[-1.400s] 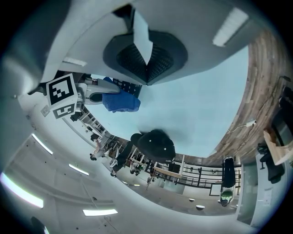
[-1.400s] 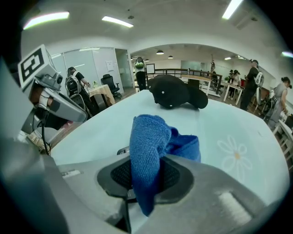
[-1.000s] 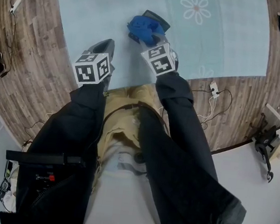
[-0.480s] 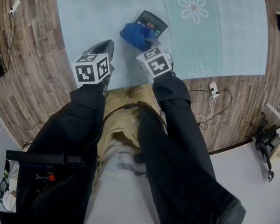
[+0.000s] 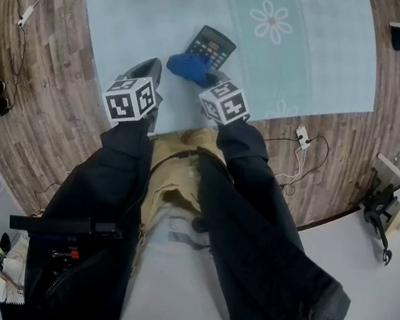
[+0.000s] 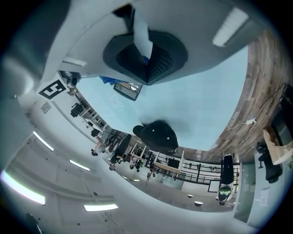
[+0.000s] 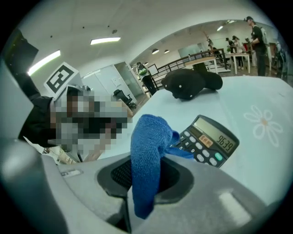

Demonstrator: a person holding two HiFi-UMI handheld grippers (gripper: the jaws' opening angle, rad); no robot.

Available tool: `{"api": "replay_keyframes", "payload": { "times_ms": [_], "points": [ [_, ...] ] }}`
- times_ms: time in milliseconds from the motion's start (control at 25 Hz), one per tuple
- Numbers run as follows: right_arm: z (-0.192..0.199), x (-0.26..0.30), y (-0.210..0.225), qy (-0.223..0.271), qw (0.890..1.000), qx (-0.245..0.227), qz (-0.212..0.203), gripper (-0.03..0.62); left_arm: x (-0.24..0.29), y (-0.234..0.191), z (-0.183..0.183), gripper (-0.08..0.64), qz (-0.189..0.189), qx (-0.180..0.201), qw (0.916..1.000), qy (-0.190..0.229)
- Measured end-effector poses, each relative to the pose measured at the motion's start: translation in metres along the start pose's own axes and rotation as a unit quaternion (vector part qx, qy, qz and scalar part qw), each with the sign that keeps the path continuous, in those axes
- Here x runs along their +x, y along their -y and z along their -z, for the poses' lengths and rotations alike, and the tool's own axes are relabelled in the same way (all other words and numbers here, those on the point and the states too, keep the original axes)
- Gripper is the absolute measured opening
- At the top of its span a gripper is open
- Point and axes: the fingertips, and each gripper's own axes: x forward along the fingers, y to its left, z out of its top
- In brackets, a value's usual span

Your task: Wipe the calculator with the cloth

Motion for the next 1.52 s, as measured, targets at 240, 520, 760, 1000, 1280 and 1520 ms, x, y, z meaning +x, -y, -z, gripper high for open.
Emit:
{"api": "replay_keyframes", "payload": {
  "times_ms": [240, 520, 760, 1000, 1280, 1520],
  "points": [
    [-0.049, -0.051, -0.025, 0.088, 0.996, 0.016, 0.029, 0.091, -0.030, 0.023, -0.032, -0.005, 0.015, 0.019, 0.9988, 0.043],
    [-0.099, -0.117, -0.011, 0.177, 0.980, 0.024, 0.090, 0.091, -0.042, 0.066, -0.065, -0.005, 0.050, 0.047, 0.9946, 0.079],
    [-0.150, -0.169, -0.014, 0.244, 0.963, 0.002, 0.112, 0.091, -0.064, 0.103, -0.117, -0.005, 0.070, 0.090, 0.9849, 0.130],
    [-0.188, -0.218, -0.021, 0.301, 0.944, -0.022, 0.136, 0.092, -0.100, 0.152, -0.172, -0.005, 0.107, 0.125, 0.9632, 0.213],
    [-0.209, -0.264, -0.032, 0.353, 0.921, -0.031, 0.165, 0.094, -0.141, 0.179, -0.202, -0.005, 0.128, 0.151, 0.9431, 0.267],
    [-0.218, -0.292, -0.035, 0.383, 0.907, -0.022, 0.173, 0.094, -0.156, 0.191, -0.212, -0.005, 0.137, 0.160, 0.9341, 0.288]
  ]
}}
